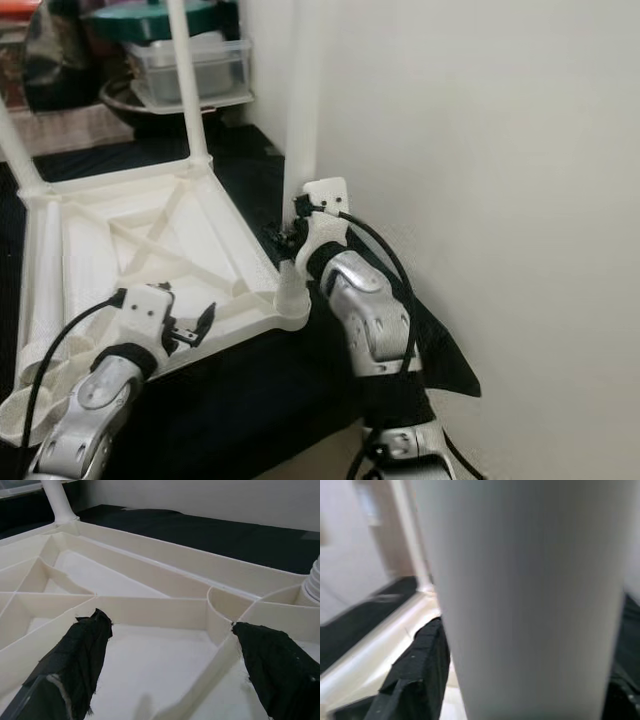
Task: Building children table
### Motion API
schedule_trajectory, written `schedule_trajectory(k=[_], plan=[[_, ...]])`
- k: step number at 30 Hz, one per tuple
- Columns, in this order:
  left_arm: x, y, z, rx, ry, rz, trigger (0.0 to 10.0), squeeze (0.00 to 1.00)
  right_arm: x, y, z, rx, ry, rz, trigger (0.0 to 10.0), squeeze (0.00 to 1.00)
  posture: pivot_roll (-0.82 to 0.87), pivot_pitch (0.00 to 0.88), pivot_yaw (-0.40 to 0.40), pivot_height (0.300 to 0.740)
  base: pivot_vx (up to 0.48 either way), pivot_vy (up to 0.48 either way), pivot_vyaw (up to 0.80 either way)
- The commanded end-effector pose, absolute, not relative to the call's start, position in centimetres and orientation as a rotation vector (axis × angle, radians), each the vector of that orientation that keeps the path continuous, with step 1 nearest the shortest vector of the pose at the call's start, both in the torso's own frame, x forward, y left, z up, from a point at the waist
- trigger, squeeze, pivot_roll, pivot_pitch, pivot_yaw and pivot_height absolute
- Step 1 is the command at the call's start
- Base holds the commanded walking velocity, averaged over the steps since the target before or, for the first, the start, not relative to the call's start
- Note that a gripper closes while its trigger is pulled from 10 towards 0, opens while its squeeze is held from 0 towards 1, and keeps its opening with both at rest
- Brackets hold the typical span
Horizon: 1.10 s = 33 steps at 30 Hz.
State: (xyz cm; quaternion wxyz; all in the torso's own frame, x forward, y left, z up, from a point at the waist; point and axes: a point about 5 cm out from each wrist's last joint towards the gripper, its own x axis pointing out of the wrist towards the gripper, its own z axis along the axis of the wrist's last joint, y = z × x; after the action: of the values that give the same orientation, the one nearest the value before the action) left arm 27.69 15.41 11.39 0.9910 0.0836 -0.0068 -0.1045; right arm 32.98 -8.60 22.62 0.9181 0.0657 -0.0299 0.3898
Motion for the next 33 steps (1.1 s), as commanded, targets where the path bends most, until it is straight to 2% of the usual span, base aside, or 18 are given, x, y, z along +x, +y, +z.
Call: schedule_trajectory(k=[1, 2, 3, 5, 8, 17, 18, 22, 24, 25, 26, 27, 28, 29, 32, 33], plan=[[27.9, 15.7, 11.2, 0.189, -0.001, -0.211, 10.0, 0.00, 31.5, -7.4, 24.9, 0.088, -0.147, 1.200, 10.0, 0.00, 0.10, 0.000, -0.052, 0.740, 0.000, 0.000, 0.00], [27.9, 15.7, 11.2, 0.189, -0.001, -0.211, 10.0, 0.00, 31.5, -7.4, 24.9, 0.088, -0.147, 1.200, 10.0, 0.00, 0.10, 0.000, -0.052, 0.740, 0.000, 0.000, 0.00], [27.9, 15.7, 11.2, 0.187, -0.005, -0.209, 10.0, 0.00, 31.0, -7.7, 25.2, 0.040, -0.161, 1.338, 10.0, 0.00, 0.10, 0.000, -0.053, 0.740, 0.000, 0.000, 0.00], [27.9, 15.5, 11.2, 0.185, -0.008, -0.207, 10.0, 0.00, 30.4, -7.9, 24.9, -0.058, -0.144, 1.462, 10.0, 0.00, 0.11, 0.000, -0.059, 0.740, 0.000, 0.000, 0.00], [27.8, 15.5, 11.2, 0.185, -0.007, -0.207, 10.0, 0.00, 30.2, -7.3, 24.2, -0.102, -0.116, 1.508, 10.0, 0.00, 0.11, 0.000, -0.063, 0.740, 0.000, 0.000, 0.00], [27.5, 15.6, 11.1, 0.185, -0.001, -0.204, 10.0, 0.00, 29.7, -5.2, 22.4, -0.083, -0.033, 1.524, 10.0, 0.00, 0.12, 0.000, -0.067, 0.740, 0.000, 0.000, 0.00], [27.4, 15.5, 10.9, 0.185, 0.007, -0.213, 10.0, 0.00, 29.5, -5.1, 21.5, -0.033, 0.010, 1.519, 0.0, 0.00, 0.11, 0.000, -0.058, 0.740, 0.000, 0.000, 0.00], [27.5, 15.3, 10.8, 0.186, 0.011, -0.224, 10.0, 0.00, 29.4, -5.5, 21.0, -0.005, 0.040, 1.540, 0.0, 0.00, 0.10, 0.000, -0.053, 0.740, 0.000, 0.000, 0.00], [27.6, 15.1, 10.8, 0.188, 0.011, -0.232, 10.0, 0.00, 31.4, -5.6, 19.7, -0.006, 0.126, 1.320, 0.0, 0.00, 0.10, 0.000, -0.053, 0.740, 0.000, 0.000, 0.00], [27.6, 15.1, 10.8, 0.189, 0.010, -0.233, 10.0, 0.00, 33.7, -6.1, 18.8, -0.003, 0.182, 1.031, 0.0, 0.00, 0.10, 0.000, -0.052, 0.740, 0.000, 0.000, 0.00], [27.6, 15.1, 10.8, 0.189, 0.010, -0.233, 10.0, 0.00, 33.7, -6.1, 18.8, -0.003, 0.182, 1.031, 0.0, 0.00, 0.10, 0.000, -0.052, 0.740, 0.000, 0.000, 0.00], [27.7, 15.2, 10.8, 0.188, 0.010, -0.232, 10.0, 0.00, 35.7, -7.5, 17.7, 0.021, 0.226, 0.699, 0.0, 0.00, 0.10, 0.000, -0.052, 0.740, 0.000, 0.000, 0.00], [27.7, 15.2, 10.8, 0.188, 0.010, -0.232, 10.0, 0.00, 35.7, -7.5, 17.7, 0.021, 0.226, 0.699, 0.0, 0.00, 0.10, 0.000, -0.052, 0.740, 0.000, 0.000, 0.00], [27.7, 15.2, 10.8, 0.187, 0.010, -0.231, 10.0, 0.00, 36.2, -8.7, 17.0, 0.045, 0.252, 0.523, 0.0, 0.00, 0.10, 0.000, -0.052, 0.740, 0.000, 0.000, 0.00], [27.5, 15.2, 10.7, 0.189, 0.014, -0.232, 10.0, 0.00, 35.3, -10.6, 16.0, 0.123, 0.285, 0.210, 0.0, 0.00, 0.10, 0.000, -0.050, 0.740, 0.000, 0.000, 0.00], [27.5, 15.2, 10.7, 0.189, 0.014, -0.232, 10.0, 0.00, 35.3, -10.6, 16.0, 0.123, 0.285, 0.210, 0.0, 0.00, 0.10, 0.000, -0.050, 0.740, 0.000, 0.000, 0.00]])
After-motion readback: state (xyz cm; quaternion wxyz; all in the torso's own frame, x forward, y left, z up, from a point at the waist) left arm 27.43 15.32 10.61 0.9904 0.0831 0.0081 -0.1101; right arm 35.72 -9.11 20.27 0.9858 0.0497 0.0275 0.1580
